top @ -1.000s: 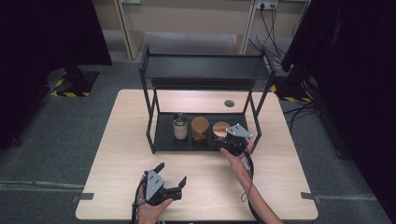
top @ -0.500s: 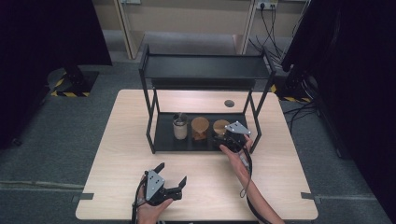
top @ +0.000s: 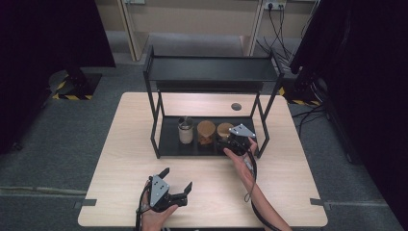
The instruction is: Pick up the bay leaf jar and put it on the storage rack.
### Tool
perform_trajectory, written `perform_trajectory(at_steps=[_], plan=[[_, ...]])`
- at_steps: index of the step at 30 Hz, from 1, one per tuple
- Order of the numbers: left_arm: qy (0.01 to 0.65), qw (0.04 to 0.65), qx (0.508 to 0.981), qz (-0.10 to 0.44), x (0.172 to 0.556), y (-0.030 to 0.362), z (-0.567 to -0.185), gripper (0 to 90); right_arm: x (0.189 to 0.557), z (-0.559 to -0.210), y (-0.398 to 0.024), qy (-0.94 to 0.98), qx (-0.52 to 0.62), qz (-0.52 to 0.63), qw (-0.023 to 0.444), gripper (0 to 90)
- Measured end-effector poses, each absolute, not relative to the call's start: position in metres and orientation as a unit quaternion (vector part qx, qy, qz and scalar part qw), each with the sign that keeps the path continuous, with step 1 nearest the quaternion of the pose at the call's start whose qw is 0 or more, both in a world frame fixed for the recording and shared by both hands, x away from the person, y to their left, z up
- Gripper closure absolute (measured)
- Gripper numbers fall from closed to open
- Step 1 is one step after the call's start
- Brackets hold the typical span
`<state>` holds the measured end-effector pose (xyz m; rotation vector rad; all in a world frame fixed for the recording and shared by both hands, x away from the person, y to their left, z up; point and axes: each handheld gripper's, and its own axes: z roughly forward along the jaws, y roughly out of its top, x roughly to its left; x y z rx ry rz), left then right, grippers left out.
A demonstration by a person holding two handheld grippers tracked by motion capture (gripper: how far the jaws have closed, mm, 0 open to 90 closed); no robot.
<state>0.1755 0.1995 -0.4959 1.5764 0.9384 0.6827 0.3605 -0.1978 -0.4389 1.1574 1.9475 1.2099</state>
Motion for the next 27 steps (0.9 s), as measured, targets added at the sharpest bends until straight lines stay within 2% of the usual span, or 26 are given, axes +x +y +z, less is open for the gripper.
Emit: perform_trajectory(at_steps=[18, 23, 27], plan=[[0.397, 0.559, 0.668, 0.289, 0.175, 0.199, -0.496, 3.7, 0.368, -0.443, -0.194, 0.724, 0.446, 0.446, 0.278, 25.1], [0.397, 0.560, 0.667, 0.290, 0.175, 0.200, -0.496, 3.7, 0.365, -0.439, -0.191, 0.727, 0.450, 0.436, 0.282, 12.8], [0.397, 0.559, 0.668, 0.289, 0.175, 0.199, -0.496, 3.7, 0.358, -0.438, -0.195, 0.722, 0.456, 0.439, 0.280, 7.3]])
